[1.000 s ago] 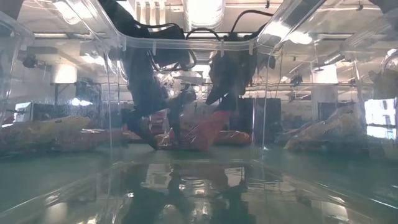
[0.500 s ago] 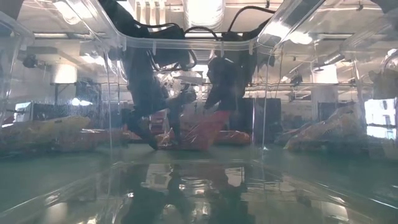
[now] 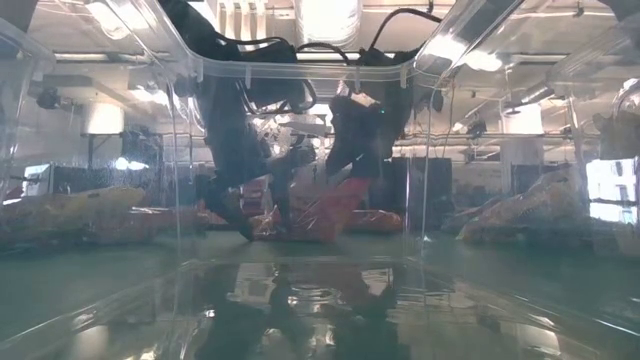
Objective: Sort Maruchan noodles
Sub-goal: Put the orange noodle pack into the middle transparent bin
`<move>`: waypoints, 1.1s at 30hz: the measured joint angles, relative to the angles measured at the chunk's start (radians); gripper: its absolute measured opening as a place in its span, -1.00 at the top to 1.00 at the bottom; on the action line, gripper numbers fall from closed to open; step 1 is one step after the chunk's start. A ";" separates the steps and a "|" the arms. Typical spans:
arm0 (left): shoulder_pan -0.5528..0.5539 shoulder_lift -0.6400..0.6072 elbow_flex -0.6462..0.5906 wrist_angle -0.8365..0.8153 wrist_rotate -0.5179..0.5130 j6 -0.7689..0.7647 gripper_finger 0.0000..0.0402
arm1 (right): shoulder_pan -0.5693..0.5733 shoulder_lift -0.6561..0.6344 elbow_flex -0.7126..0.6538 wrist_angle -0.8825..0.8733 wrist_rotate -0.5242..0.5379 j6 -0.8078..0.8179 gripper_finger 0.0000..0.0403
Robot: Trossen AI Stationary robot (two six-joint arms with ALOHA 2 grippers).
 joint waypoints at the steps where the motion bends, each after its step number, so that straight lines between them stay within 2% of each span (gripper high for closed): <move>1: 0.000 0.000 0.000 0.000 0.000 0.000 -0.15 | 0.000 0.000 -0.005 0.007 0.001 0.001 -0.27; 21: 0.000 0.000 0.000 0.000 0.000 0.017 -0.15 | 0.043 0.000 -0.079 0.080 -0.009 0.032 -0.26; 33: 0.000 0.000 0.007 -0.004 0.000 0.025 -0.15 | 0.072 0.000 -0.079 0.116 -0.001 0.026 0.00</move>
